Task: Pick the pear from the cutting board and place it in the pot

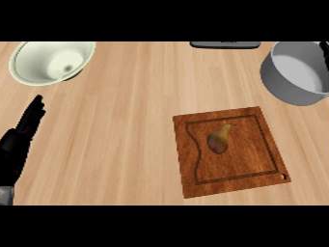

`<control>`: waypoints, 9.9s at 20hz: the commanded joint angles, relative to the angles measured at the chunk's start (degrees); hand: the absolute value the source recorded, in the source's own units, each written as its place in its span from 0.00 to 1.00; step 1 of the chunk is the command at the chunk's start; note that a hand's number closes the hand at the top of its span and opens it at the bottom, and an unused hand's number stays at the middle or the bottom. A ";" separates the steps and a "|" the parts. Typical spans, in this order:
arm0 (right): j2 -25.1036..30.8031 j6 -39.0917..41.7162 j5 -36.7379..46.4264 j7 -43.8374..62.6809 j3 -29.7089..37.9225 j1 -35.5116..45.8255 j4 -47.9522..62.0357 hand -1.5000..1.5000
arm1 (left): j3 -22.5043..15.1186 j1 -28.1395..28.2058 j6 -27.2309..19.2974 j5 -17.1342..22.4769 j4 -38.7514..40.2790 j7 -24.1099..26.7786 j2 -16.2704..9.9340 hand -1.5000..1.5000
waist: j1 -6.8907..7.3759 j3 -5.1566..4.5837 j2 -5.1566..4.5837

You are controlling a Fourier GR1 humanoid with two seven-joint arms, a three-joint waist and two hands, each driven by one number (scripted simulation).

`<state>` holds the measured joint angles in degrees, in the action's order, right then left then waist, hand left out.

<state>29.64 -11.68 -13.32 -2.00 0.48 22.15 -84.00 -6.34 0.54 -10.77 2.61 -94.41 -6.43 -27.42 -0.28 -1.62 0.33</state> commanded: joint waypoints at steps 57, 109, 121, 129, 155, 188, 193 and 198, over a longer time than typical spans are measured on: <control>-5.76 49.11 29.30 1.71 -8.11 7.03 24.71 0.00 | 8.98 -13.09 2.49 4.81 2.20 3.04 16.12 0.50 | 0.49 1.63 -0.32; -19.80 1.26 73.00 42.17 -2.97 32.58 36.91 1.00 | 10.90 -20.48 7.94 4.36 7.50 2.84 16.99 0.50 | 5.52 1.19 -1.61; -16.88 -12.50 99.80 75.20 -5.85 45.62 48.71 1.00 | 11.38 -20.79 5.52 2.98 7.71 2.59 17.54 0.50 | 3.77 1.53 -1.43; -12.19 -8.86 100.27 72.99 0.81 43.92 48.34 1.00 | 13.28 -17.63 6.37 4.14 8.10 4.20 16.94 0.50 | 0.66 1.60 -0.51; 1.44 -18.80 83.41 44.71 16.98 17.30 45.35 1.00 | 11.96 -14.67 5.84 3.31 2.25 2.53 18.67 0.50 | 1.07 1.67 -0.53; -5.82 -28.98 33.58 -0.17 41.09 3.82 25.83 0.00 | 12.42 -14.17 4.83 1.31 4.97 4.00 19.12 0.50 | -0.18 1.63 -0.13; -7.06 -24.94 26.24 -3.02 44.13 -5.98 17.51 0.00 | 15.46 -17.07 6.89 3.71 8.85 5.24 17.16 0.50 | -0.33 1.62 -0.23; -5.65 -22.94 23.27 0.53 46.35 -13.21 10.17 0.00 | 14.51 -15.49 7.10 2.96 5.81 3.33 16.85 0.50 | -0.25 1.61 -0.22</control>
<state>23.62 -36.65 13.55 -1.82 44.54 14.79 -68.91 8.21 -15.35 -3.92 5.96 -88.77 -3.20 -10.33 -0.48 -0.01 0.14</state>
